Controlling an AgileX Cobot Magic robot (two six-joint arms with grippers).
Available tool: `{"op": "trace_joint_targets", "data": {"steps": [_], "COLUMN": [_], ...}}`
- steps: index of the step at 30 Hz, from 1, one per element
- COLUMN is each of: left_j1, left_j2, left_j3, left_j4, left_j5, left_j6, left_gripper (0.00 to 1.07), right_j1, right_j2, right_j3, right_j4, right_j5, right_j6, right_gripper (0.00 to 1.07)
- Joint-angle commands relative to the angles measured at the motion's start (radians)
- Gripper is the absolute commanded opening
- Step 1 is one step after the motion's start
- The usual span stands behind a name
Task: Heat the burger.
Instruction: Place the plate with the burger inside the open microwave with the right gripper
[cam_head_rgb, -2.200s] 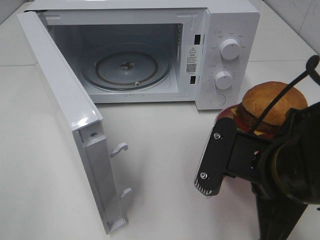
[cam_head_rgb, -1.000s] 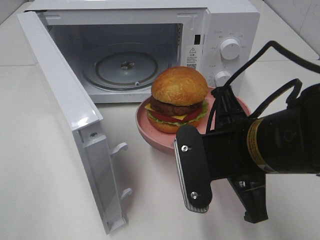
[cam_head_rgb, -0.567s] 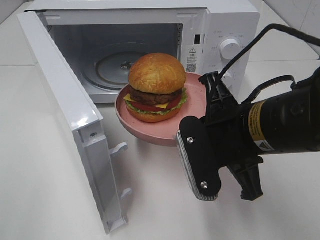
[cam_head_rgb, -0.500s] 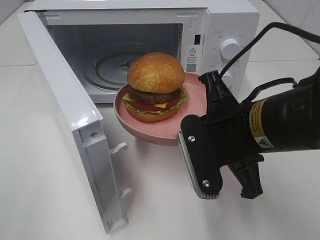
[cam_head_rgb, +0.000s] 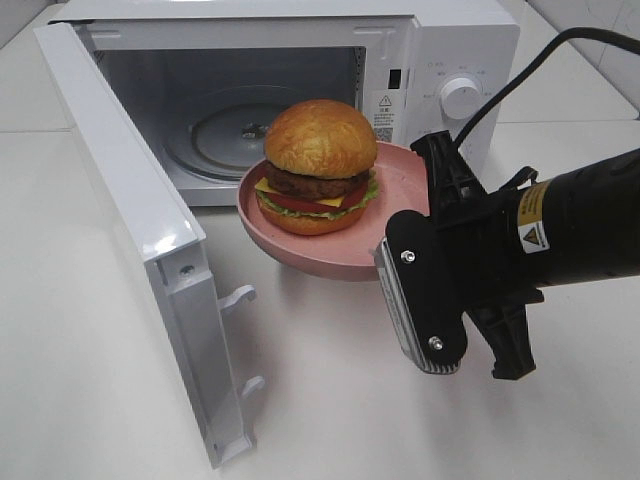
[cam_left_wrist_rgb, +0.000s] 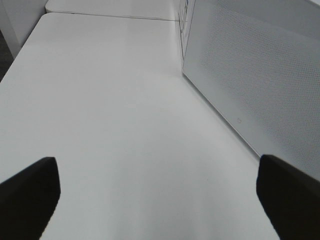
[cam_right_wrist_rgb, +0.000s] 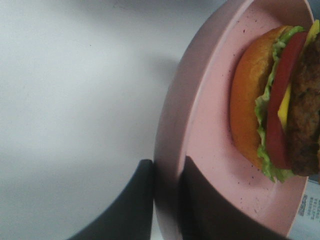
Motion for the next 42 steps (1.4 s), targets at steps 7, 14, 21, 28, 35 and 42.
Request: {"op": "trace_joint_targets", "data": {"steps": [7,14,21,28,35,42], "left_j1": [-0.007,-0.007,-0.007,-0.007,-0.007,-0.007], "left_j2": [-0.013,-0.013,-0.013,-0.013,-0.013,-0.013], "left_j3": [0.002,0.002,0.002,0.002,0.002,0.002], "left_j4": [0.002,0.002,0.002,0.002,0.002,0.002], "left_j5": [-0.016,-0.016,-0.016,-0.016,-0.016,-0.016], "left_j6": [0.000,0.000,0.000,0.000,0.000,0.000], "left_gripper": [1.00,1.00,1.00,1.00,1.00,1.00], "right_j1": [-0.005,-0.005,-0.004,-0.004,-0.004,-0.004], "right_j2": [-0.002,0.059,0.098,0.165,0.236,0.299], "right_j3": [-0.006,-0.024,-0.055,-0.121,-0.199,-0.252], "right_j4": [0.258,0.336,0.320,0.302,0.302,0.302], "right_j5": [-0.140,-0.147,-0.201,-0.192,-0.190,-0.190], "right_j6": [-0.295,-0.381,-0.396,-0.396,-0.396,-0.396], "right_gripper": [0.00,0.00,0.00,0.00,0.00,0.00]}}
